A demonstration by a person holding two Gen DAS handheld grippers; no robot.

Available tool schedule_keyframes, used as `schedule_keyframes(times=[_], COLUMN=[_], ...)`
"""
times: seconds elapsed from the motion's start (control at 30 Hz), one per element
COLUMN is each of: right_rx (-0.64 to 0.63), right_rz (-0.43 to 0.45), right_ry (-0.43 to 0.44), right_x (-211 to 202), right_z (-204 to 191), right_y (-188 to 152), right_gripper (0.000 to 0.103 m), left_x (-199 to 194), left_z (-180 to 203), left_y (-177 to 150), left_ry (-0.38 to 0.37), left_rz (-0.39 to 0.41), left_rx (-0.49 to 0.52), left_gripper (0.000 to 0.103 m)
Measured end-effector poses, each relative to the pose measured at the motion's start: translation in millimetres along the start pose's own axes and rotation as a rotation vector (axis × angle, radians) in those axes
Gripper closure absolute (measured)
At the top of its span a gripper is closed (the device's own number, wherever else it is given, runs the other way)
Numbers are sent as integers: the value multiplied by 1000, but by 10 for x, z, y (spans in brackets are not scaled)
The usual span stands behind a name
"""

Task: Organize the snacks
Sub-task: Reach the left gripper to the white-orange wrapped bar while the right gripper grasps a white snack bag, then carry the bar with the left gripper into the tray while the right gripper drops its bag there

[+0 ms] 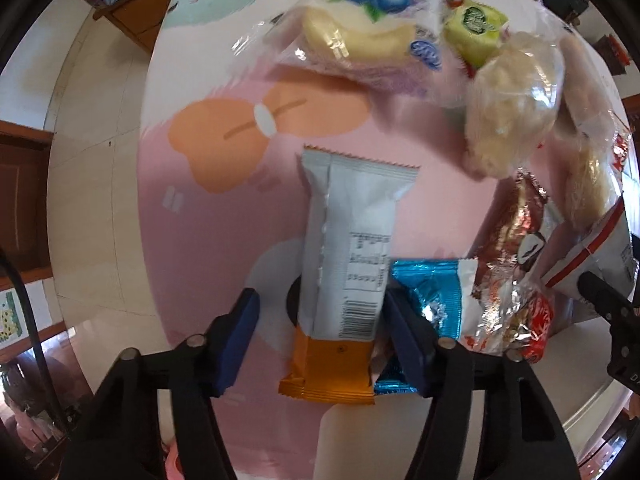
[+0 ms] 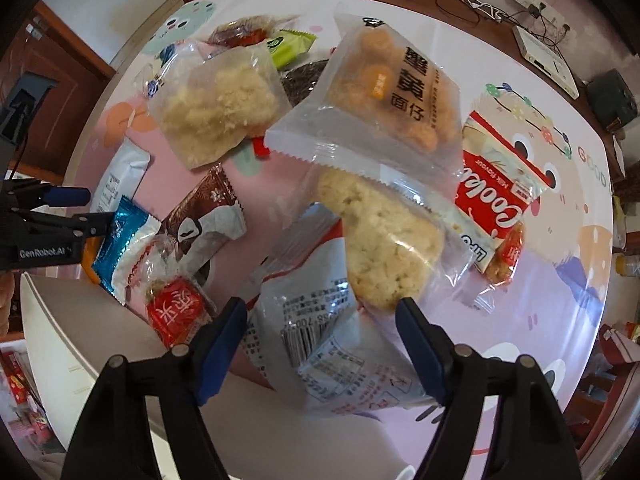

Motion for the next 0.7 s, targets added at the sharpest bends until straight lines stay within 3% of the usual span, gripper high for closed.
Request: schedule_keyframes(times=[0.03,0.07,0.1,0.2,0.4,0.57,0.7], right_rx=[-8,-10,-9,8,44,105,181], right_rz=[-4,-8,-20,-9,67,210,298], right_ry=[5,12,30,22,34,9,-35], right_x=[4,24,41,20,-228,-663,-974], right_z=[-17,-22,-31,-52,49,193,308], right_y=[-1,22,21,10,-73,-177,-303], right_gripper=[35,49,52,61,66,66,66], left_x=[7,16,10,36,-143,-508,-1098], left_z=[6,18,29,33,-82,-126,-151], left_y=[-11,-37,-50,-117,-256,-414,-599], left_ry=[-2,-3,-2,-18,-19,-13,-17], left_rz=[4,16,28,44,140,281,393], left_rx=[1,1,4,-7,-56,-95,-94], left_gripper=[48,57,65,67,69,69,68])
Point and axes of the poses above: each gripper's, at about its wrist camera, not at the fingertips, and x roughly the way its jaws point, z to its right, y to its top, the point moved 1 cm from there along x, roughly the way its jaws point, and after that the axes turned 5 degrees about -x, right-handed, at the moved point
